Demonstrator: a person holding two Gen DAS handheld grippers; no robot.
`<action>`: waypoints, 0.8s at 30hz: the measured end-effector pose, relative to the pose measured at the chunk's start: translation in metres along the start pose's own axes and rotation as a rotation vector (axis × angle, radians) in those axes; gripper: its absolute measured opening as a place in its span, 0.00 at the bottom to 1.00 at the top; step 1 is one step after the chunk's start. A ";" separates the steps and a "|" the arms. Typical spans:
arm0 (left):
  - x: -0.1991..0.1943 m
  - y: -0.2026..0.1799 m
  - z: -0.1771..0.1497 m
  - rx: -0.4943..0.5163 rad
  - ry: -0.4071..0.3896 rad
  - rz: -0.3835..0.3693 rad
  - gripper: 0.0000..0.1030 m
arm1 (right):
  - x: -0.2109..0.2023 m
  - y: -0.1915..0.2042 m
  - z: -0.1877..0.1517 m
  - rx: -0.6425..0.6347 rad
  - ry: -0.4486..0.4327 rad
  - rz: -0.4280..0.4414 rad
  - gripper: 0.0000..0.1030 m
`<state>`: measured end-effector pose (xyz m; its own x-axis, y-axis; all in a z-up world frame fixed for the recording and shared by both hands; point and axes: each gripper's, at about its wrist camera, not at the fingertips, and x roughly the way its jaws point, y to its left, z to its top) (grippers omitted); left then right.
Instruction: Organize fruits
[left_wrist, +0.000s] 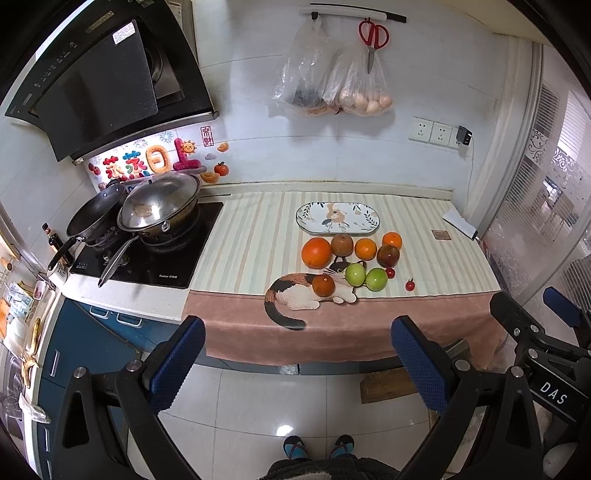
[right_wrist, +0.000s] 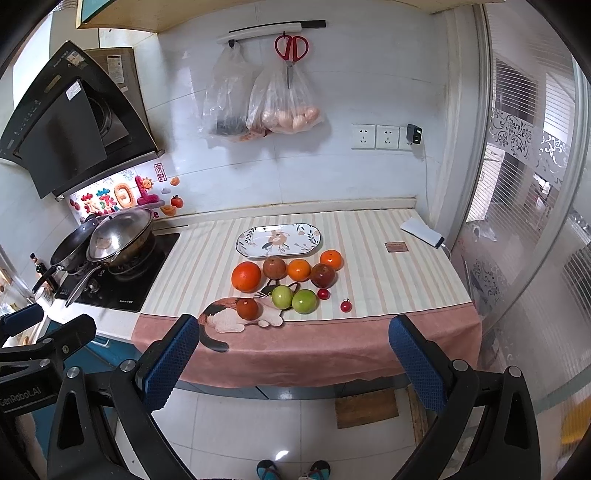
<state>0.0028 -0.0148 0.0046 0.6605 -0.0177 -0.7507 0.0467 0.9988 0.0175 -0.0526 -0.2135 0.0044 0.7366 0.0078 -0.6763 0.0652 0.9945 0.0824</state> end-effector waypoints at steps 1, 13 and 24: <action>0.000 -0.001 0.001 -0.001 0.001 -0.001 1.00 | 0.000 0.000 0.000 -0.001 -0.001 0.000 1.00; 0.001 -0.001 -0.001 0.002 -0.003 -0.004 1.00 | -0.001 -0.004 -0.001 0.000 -0.006 -0.005 1.00; 0.002 -0.002 0.000 0.000 -0.002 -0.006 1.00 | -0.002 -0.006 0.000 0.001 -0.006 -0.005 1.00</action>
<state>0.0041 -0.0165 0.0028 0.6618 -0.0236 -0.7493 0.0503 0.9987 0.0129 -0.0543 -0.2192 0.0048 0.7404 0.0026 -0.6721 0.0695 0.9943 0.0803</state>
